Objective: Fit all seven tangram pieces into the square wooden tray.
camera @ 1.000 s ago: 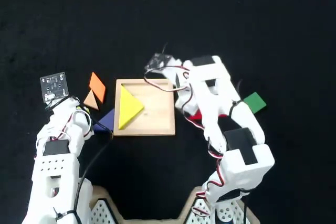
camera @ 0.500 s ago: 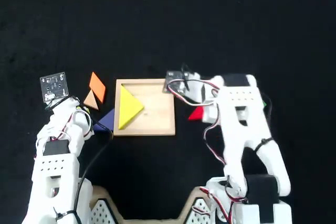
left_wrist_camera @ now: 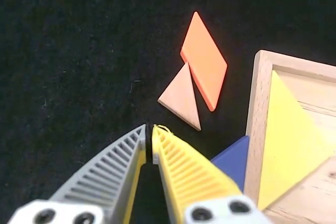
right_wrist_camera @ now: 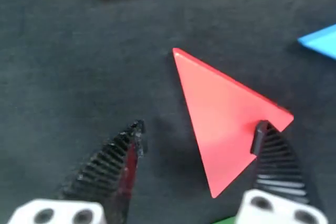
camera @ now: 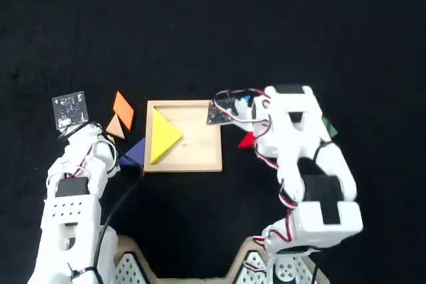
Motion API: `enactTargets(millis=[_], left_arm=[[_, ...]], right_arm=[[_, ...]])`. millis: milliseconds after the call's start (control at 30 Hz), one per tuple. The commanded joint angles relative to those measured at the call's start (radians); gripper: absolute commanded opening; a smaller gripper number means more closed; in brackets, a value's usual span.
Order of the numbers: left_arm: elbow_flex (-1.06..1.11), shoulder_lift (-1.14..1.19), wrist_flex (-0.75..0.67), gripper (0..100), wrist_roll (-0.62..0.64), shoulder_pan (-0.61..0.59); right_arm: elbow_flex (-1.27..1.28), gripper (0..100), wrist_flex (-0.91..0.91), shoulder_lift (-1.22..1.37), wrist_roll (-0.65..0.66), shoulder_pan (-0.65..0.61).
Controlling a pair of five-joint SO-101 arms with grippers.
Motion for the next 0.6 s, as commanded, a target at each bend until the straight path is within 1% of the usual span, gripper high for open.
enactTargets(millis=[0, 100, 267, 367, 567], left_arm=[[-0.005, -0.012, -0.02, 3, -0.011, 0.008], [-0.005, -0.012, -0.02, 3, -0.011, 0.008], [-0.005, -0.014, -0.02, 3, -0.011, 0.008], [-0.005, -0.014, -0.02, 3, -0.011, 0.008], [-0.005, -0.014, -0.02, 3, -0.011, 0.008]], right_arm=[[-0.077, 34.0, -0.009, 0.053, 0.009, -0.014], [-0.082, 36.9, -0.005, 0.05, 0.011, -0.014], [-0.087, 36.9, 0.046, -0.027, 0.061, -0.012], [-0.087, 37.0, 0.003, -0.047, 0.061, -0.014], [-0.102, 37.0, -0.054, 0.028, 0.061, -0.014]])
